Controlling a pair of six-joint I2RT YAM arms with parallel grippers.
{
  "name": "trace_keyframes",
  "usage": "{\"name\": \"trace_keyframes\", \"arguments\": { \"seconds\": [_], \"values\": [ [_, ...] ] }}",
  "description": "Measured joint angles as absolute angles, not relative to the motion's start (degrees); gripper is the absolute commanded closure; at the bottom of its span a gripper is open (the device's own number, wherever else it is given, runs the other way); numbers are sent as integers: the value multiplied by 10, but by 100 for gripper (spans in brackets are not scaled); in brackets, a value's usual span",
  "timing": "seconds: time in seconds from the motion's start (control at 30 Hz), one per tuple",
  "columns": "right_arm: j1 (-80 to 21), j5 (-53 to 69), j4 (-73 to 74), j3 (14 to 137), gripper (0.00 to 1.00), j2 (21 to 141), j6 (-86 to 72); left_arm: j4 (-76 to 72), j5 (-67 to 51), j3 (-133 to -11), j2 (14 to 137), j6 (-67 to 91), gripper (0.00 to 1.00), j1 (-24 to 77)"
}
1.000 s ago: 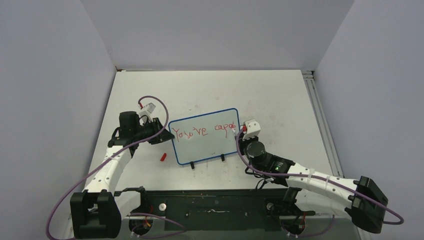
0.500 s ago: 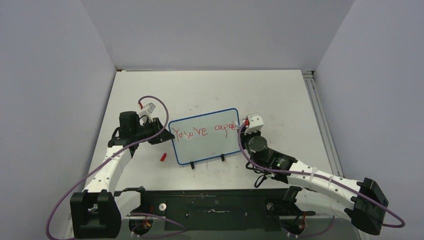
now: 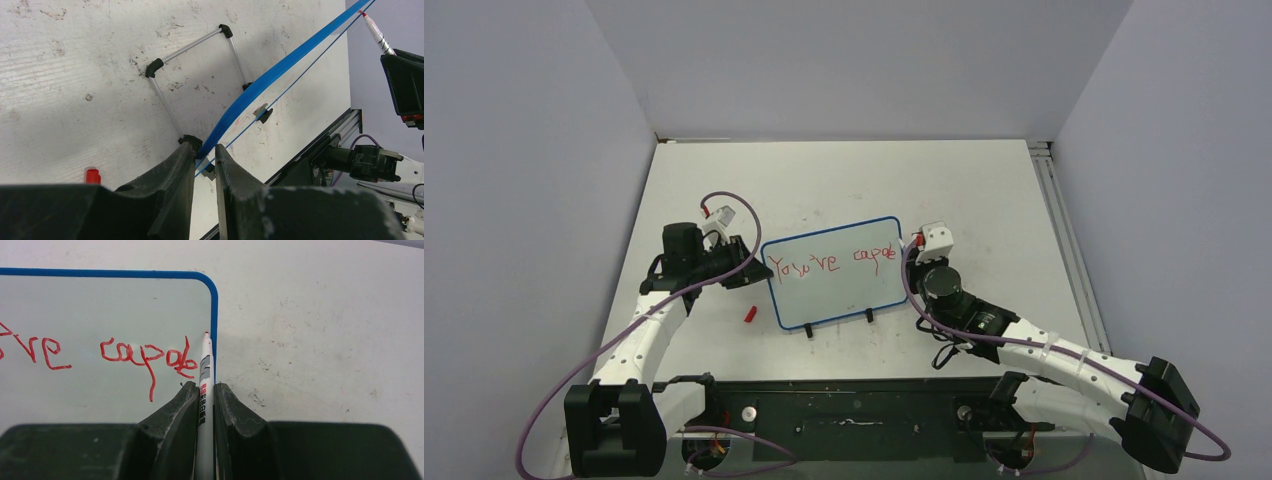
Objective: Write a sentence on the whiteboard
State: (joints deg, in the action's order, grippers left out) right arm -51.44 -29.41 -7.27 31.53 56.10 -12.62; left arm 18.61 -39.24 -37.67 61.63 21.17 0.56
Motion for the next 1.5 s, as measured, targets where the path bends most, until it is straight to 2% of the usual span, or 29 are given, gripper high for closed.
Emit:
{"name": "trace_keyframes", "arguments": {
  "seconds": [0.87, 1.5],
  "values": [
    [-515, -278, -63, 297, 95, 553, -166, 186, -392, -377, 616, 212, 80, 6],
    [-553, -283, -32, 267, 95, 535, -217, 186, -392, -377, 616, 212, 81, 6]
  ]
}}
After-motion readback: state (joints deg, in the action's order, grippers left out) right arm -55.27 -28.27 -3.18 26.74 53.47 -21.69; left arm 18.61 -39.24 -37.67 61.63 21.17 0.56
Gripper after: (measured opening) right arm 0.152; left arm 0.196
